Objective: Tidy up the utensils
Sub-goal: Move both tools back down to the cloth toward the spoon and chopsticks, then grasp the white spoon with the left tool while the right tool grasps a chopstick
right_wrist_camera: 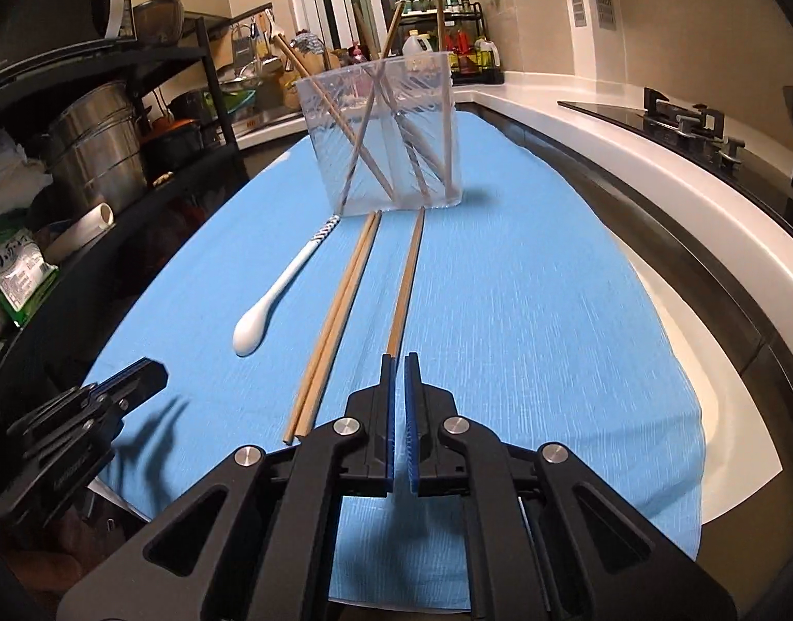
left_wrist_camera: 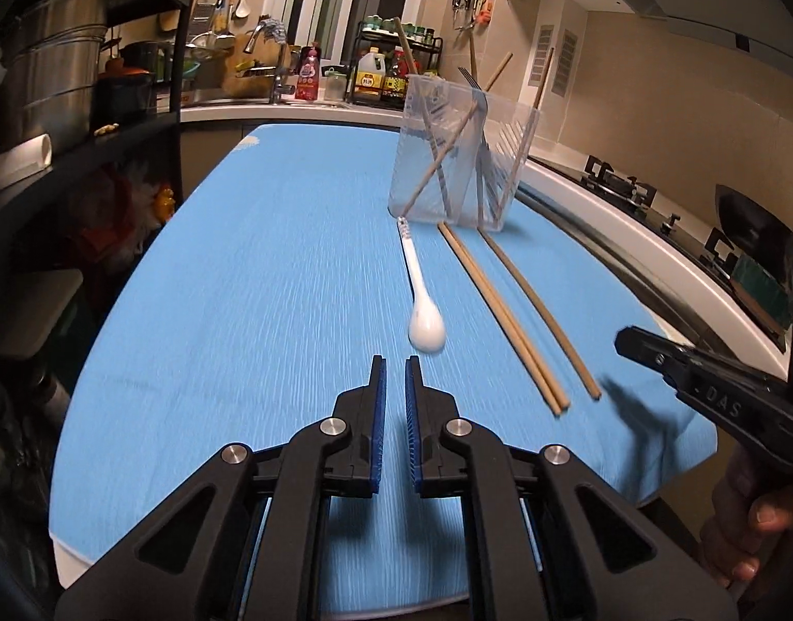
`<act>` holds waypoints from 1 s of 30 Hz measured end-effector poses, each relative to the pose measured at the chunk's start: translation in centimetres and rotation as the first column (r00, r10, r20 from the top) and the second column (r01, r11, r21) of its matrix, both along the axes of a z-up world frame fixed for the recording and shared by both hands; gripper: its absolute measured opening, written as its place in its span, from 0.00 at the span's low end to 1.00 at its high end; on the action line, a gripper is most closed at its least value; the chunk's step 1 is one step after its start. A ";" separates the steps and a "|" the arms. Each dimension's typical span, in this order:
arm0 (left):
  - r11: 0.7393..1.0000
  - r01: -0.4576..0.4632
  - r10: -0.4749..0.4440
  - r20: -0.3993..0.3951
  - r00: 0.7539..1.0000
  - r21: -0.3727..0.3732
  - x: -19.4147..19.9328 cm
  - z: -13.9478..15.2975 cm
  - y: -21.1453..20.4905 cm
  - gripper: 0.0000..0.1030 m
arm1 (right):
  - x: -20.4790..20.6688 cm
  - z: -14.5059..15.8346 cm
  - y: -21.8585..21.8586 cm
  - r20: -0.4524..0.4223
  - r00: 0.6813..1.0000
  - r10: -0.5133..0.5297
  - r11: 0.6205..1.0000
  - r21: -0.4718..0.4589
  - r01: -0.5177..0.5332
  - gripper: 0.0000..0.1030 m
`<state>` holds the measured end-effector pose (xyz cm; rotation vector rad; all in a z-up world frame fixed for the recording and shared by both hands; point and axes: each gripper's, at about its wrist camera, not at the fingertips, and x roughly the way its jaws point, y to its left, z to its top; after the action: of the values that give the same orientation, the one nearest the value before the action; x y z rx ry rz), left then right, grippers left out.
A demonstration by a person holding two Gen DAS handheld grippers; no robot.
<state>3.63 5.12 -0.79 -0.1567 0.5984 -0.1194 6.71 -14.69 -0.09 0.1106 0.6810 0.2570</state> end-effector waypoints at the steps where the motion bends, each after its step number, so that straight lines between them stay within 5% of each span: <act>1: 1.000 0.004 -0.004 -0.002 1.000 0.003 -0.2 -0.1 -0.1 0.07 | 0.2 -0.3 0.0 -0.015 1.000 0.002 1.000 0.011 -0.002 0.06; 8: 0.999 0.022 -0.022 0.002 1.000 0.024 -1.2 -0.4 -0.9 0.07 | 1.2 -1.5 1.2 -0.057 0.998 0.037 0.999 0.002 -0.037 0.21; 13: 0.999 0.033 -0.033 -0.003 0.999 0.037 -1.3 -0.4 -1.3 0.07 | 1.1 -1.8 1.7 -0.056 0.997 0.044 0.999 -0.027 -0.046 0.19; 16: 0.998 0.035 -0.035 -0.004 0.999 0.043 -1.2 -0.4 -1.5 0.07 | 0.9 -1.8 1.4 -0.050 0.998 0.024 0.999 -0.047 -0.026 0.08; 28: 0.986 -0.018 0.022 -0.023 0.999 0.165 3.8 0.7 -3.8 0.08 | -0.6 -2.1 -1.2 -0.016 0.998 -0.063 0.996 -0.056 0.062 0.06; 30: 0.983 -0.028 0.033 -0.029 0.999 0.179 4.6 0.9 -4.4 0.18 | -0.6 -2.1 -1.2 -0.012 0.998 -0.060 0.997 -0.053 0.060 0.06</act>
<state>8.23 0.72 0.13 0.0064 0.6350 -0.0332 6.08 -15.90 -2.17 0.0823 0.6967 0.1805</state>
